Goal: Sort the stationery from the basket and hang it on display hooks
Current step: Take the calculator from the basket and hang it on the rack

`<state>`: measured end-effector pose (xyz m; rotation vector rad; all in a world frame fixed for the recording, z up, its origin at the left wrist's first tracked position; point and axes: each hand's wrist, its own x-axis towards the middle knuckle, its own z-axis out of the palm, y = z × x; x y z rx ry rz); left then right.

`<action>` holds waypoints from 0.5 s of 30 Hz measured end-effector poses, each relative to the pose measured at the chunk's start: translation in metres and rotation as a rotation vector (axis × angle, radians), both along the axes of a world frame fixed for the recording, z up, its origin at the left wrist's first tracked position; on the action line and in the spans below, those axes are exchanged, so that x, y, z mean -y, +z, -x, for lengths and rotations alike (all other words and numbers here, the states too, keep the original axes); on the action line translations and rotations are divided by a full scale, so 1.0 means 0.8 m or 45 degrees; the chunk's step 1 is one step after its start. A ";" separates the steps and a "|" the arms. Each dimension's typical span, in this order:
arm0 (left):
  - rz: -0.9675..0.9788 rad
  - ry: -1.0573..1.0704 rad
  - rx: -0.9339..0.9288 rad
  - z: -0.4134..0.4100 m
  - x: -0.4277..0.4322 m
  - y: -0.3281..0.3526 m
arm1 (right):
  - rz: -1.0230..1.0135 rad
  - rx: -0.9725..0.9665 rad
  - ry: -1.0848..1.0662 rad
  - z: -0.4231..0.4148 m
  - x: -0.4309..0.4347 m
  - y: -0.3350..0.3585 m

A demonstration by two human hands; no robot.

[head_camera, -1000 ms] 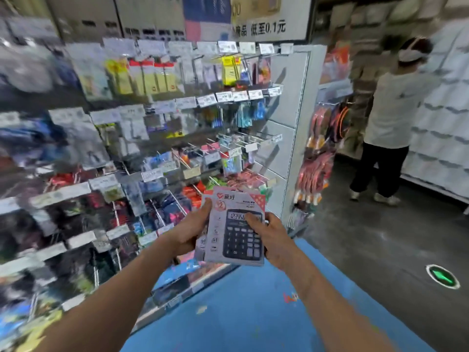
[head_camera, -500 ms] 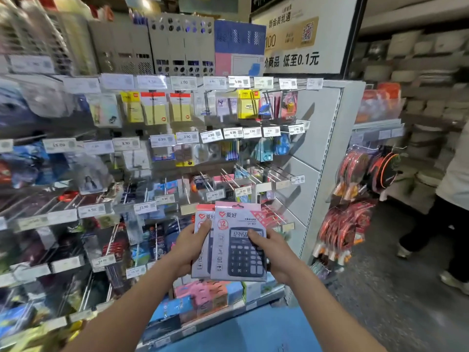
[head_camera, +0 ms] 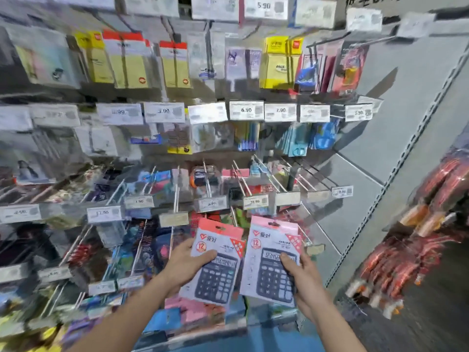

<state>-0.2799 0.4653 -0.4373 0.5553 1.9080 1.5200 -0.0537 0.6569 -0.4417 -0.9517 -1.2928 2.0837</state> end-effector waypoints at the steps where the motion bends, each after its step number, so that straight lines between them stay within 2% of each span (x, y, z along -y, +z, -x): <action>1: -0.012 -0.004 -0.002 0.002 -0.012 -0.017 | -0.019 -0.015 0.005 0.008 -0.014 -0.017; 5: -0.166 0.028 -0.080 0.028 -0.075 -0.100 | -0.121 -0.093 0.017 0.057 -0.079 -0.093; 8: -0.348 0.058 -0.047 0.068 -0.119 -0.175 | -0.289 -0.208 0.045 0.099 -0.119 -0.146; 11: -0.546 0.124 -0.036 0.101 -0.149 -0.228 | -0.422 -0.325 0.151 0.129 -0.141 -0.171; 15: -0.693 0.205 -0.166 0.133 -0.173 -0.269 | -0.610 -0.473 0.191 0.168 -0.149 -0.193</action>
